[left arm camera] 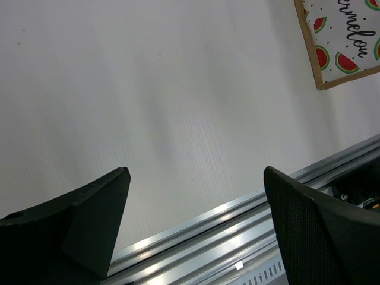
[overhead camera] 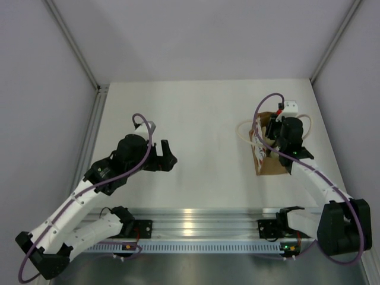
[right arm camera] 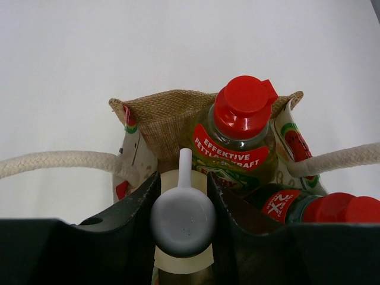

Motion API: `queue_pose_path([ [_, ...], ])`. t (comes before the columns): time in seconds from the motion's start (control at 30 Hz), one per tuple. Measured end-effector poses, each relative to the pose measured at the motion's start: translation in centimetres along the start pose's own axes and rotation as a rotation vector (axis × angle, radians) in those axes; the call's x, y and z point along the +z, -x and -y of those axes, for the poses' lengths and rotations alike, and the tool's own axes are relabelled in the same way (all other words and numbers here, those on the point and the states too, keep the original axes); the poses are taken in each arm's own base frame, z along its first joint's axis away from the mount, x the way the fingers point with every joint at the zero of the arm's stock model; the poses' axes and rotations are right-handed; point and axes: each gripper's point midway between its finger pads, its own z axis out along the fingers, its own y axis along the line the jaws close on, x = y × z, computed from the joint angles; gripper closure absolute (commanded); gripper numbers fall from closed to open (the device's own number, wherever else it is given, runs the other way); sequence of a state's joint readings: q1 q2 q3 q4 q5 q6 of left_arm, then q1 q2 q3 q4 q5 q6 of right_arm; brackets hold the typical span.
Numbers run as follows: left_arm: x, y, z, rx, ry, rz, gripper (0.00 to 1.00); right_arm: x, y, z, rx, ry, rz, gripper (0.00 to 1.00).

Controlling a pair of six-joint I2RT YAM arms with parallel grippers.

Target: Take the personal care products out of the canvas bag

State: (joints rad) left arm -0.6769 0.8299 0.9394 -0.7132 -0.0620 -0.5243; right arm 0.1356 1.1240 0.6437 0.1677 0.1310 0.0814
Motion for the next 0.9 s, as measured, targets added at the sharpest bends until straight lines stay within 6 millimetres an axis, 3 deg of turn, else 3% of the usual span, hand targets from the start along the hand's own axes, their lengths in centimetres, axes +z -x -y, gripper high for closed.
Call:
queue_pose_path([
  [0.9,-0.9,0.1,-1.8,0.022,0.083,0.023,0.02,0.0,1.3,-0.1,-0.007,0.003,0.038,1.00],
])
